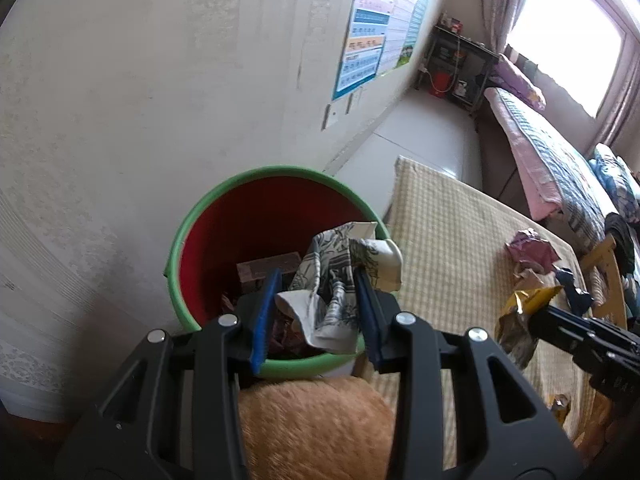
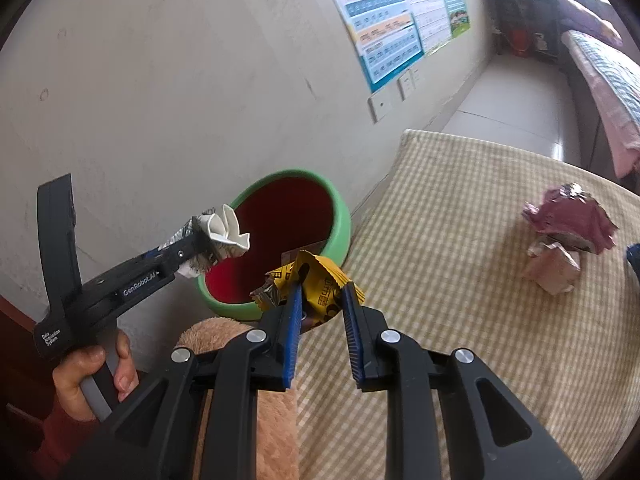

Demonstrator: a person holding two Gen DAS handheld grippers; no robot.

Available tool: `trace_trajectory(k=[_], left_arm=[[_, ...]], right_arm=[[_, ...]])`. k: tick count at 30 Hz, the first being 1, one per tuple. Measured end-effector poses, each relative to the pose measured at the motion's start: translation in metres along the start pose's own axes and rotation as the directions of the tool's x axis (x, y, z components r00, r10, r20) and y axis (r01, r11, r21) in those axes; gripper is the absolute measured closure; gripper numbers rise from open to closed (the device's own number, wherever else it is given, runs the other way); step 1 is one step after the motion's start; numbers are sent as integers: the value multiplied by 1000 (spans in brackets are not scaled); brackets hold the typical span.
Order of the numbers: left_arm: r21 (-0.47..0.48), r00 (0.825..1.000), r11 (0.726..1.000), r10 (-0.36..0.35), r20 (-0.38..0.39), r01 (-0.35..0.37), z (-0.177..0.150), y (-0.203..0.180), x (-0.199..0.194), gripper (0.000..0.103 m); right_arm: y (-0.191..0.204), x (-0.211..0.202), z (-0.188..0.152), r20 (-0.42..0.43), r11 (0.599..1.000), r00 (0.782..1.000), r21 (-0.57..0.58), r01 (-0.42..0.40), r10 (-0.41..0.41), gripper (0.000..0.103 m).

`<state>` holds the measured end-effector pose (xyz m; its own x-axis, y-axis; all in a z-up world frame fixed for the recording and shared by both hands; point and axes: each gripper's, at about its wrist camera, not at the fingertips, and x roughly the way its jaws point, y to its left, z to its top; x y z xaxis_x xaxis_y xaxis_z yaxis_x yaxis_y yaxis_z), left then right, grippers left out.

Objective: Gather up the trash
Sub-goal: 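Carry the white paper and yellow wrapper over the bin with both tools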

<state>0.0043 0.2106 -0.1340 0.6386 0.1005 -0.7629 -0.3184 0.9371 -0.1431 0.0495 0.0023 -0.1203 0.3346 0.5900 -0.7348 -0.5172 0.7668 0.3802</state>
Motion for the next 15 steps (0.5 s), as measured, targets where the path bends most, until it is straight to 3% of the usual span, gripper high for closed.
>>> trace_trajectory(k=[15], left_arm=[[1,999,999,41,12,-41,22,32,14,68]], right_arm=[[31,35,39,4,996,1000,-84,-21,21,82]])
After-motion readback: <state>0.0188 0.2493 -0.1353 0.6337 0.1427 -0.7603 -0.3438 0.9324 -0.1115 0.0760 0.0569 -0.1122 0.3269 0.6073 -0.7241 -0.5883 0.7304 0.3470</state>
